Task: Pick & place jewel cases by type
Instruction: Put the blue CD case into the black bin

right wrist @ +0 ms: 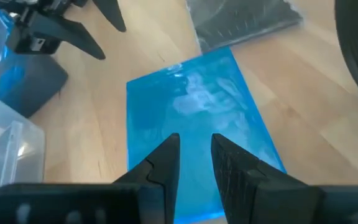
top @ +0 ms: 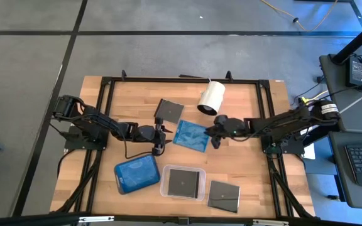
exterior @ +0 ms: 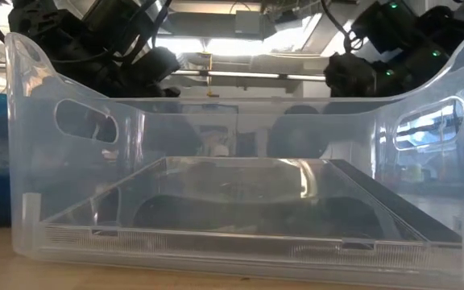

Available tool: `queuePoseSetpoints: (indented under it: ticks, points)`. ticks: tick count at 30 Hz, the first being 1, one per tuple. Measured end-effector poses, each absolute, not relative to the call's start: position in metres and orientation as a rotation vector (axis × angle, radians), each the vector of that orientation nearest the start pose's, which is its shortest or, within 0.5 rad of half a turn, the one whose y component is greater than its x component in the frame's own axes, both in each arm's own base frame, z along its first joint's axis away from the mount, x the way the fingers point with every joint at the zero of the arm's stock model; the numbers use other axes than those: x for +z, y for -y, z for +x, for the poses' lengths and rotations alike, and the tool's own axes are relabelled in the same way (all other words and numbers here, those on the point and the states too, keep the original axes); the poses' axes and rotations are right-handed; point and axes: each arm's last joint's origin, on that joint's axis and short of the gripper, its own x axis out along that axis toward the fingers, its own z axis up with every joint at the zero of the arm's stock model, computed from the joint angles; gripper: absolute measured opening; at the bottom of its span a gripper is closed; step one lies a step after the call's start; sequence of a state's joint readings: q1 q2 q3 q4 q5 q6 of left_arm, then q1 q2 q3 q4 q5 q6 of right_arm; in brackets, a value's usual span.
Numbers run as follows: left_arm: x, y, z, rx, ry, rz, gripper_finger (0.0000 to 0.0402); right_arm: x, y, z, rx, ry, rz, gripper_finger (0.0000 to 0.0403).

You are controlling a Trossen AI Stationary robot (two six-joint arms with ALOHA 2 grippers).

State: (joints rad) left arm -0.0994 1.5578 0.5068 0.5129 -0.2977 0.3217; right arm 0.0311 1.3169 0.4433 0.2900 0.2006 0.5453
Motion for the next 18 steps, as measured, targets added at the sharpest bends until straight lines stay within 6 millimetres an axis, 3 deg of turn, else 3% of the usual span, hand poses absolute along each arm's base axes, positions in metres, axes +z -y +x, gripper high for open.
queuePoseSetpoints:
  ticks: [4, 13, 18]
  points:
    - [0.1364, 0.0188, 0.2722, 0.095, -0.551, 0.452, 0.0184, 0.1518, -0.0010, 0.2326, -0.343, -0.527, 0.482, 0.0111]
    - [0.1361, 0.0201, 0.2723, 0.053, -0.544, 0.418, 0.0184, 0.1503, 0.0032, 0.2302, -0.487, -0.497, 0.450, 0.0216]
    - [0.1312, 0.0193, 0.2731, 0.056, -0.560, 0.416, 0.0184, 0.1470, 0.0026, 0.2302, -0.489, -0.514, 0.497, 0.0242]
